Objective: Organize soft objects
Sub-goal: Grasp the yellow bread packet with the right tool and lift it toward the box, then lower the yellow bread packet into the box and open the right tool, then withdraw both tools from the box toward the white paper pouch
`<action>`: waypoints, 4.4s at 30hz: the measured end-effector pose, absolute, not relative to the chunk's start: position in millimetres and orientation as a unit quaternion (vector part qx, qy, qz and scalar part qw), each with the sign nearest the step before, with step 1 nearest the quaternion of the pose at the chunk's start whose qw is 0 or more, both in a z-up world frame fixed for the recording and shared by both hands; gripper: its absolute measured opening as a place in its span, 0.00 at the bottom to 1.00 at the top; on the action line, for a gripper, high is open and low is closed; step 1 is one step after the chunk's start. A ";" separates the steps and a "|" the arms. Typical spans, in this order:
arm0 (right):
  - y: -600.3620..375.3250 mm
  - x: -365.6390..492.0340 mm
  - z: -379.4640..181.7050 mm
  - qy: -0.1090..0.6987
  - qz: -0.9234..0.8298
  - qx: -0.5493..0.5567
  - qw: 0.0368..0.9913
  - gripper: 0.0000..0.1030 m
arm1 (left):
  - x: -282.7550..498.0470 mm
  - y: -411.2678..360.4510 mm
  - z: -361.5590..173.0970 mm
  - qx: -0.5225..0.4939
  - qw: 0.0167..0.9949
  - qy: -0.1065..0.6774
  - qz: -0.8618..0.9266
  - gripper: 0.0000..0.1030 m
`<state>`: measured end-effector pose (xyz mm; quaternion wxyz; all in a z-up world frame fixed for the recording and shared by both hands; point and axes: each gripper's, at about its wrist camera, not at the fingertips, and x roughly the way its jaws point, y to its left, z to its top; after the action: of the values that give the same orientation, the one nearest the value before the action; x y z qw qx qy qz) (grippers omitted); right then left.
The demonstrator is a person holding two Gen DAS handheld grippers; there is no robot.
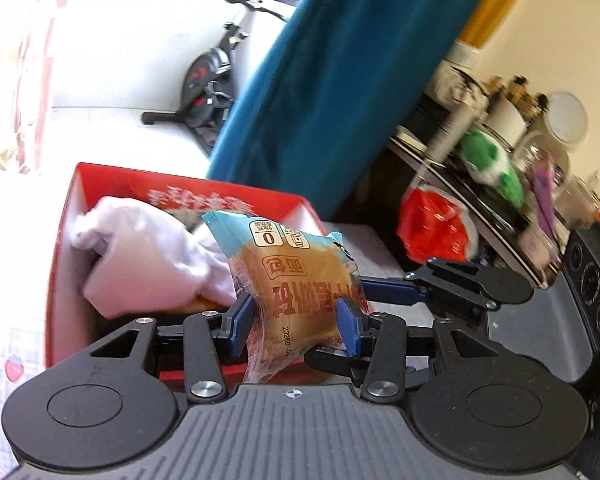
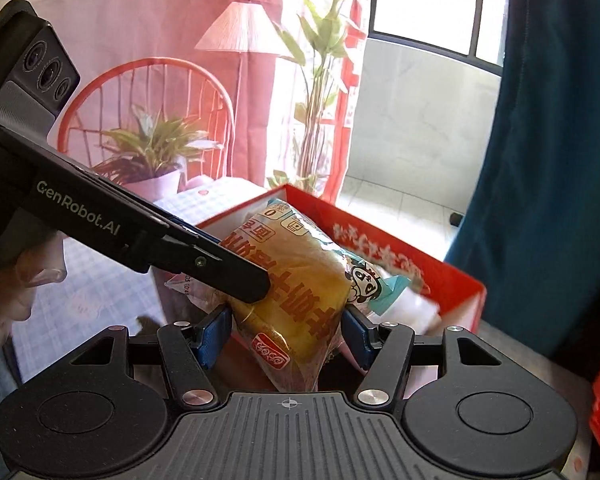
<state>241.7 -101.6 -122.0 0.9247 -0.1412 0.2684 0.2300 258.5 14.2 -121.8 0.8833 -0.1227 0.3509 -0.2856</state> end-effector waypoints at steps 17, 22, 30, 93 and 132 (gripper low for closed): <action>-100.8 317.1 -163.3 0.362 0.255 -0.082 0.893 0.54 | 321.9 11.1 -167.2 -0.123 0.853 0.447 -0.238 0.45; -107.4 317.2 -169.0 0.374 0.256 -0.073 0.888 0.53 | 326.2 20.6 -190.0 -0.127 0.837 0.486 -0.217 0.32; -123.5 325.6 -169.1 0.378 0.213 -0.046 0.900 0.43 | 325.0 28.3 -185.8 -0.124 0.846 0.474 -0.210 0.32; -126.8 149.2 -205.9 0.204 0.090 0.052 0.973 0.99 | 135.0 42.6 -177.7 -0.001 0.964 0.258 -0.072 1.00; -104.2 143.9 -312.3 0.356 0.074 -0.012 0.932 1.00 | 138.2 52.5 -268.1 -0.015 0.909 0.412 -0.065 1.00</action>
<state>143.9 -104.2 -312.3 0.9316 -0.0121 0.3557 0.0740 138.2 52.5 -268.1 0.9089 -0.0155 0.4116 -0.0653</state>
